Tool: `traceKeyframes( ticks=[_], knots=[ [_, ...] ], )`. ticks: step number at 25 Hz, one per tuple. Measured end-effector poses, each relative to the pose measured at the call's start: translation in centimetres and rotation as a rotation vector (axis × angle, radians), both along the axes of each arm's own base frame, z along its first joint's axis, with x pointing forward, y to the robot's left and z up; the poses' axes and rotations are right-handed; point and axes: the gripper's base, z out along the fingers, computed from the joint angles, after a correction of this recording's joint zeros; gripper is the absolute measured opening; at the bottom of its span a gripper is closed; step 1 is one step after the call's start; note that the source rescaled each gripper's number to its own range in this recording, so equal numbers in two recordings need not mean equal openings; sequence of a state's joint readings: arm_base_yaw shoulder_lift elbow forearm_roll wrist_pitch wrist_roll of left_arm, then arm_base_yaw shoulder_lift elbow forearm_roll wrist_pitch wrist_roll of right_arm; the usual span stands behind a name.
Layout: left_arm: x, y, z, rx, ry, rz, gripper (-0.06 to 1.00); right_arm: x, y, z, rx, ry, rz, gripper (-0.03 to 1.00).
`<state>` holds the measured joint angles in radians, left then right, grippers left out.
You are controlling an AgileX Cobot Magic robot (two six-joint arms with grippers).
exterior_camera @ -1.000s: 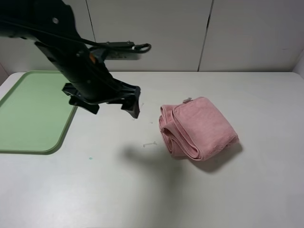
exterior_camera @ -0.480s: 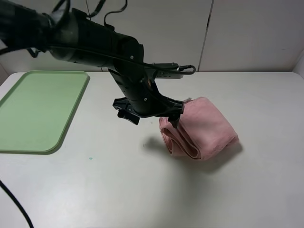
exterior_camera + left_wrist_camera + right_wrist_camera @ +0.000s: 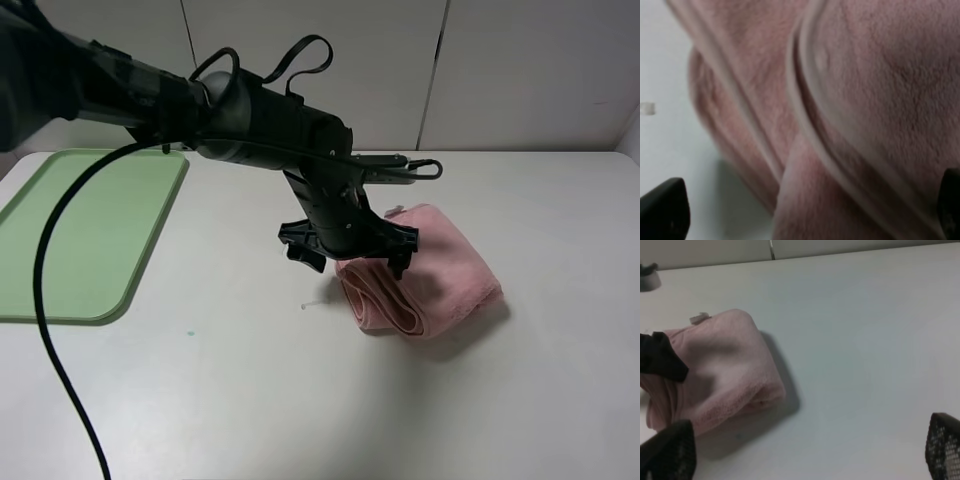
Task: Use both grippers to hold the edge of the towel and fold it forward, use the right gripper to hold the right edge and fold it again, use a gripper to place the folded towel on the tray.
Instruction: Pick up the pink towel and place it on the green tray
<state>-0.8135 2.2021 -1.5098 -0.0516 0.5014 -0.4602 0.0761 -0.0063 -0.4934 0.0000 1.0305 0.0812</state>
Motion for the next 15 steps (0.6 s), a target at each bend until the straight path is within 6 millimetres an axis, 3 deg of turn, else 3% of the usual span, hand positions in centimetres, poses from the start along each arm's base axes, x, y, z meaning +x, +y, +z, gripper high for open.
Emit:
traceKeyframes(
  ticks=[10,15],
  knots=[
    [0.2,-0.2,-2.3,0.010,0.021,0.026,1.00,0.0,0.0,0.0,0.000,0.000,0.000,1.00],
    [0.5,-0.5,-2.4,-0.015,-0.003,0.028,1.00,0.0,0.0,0.0,0.000,0.000,0.000,1.00]
  ],
)
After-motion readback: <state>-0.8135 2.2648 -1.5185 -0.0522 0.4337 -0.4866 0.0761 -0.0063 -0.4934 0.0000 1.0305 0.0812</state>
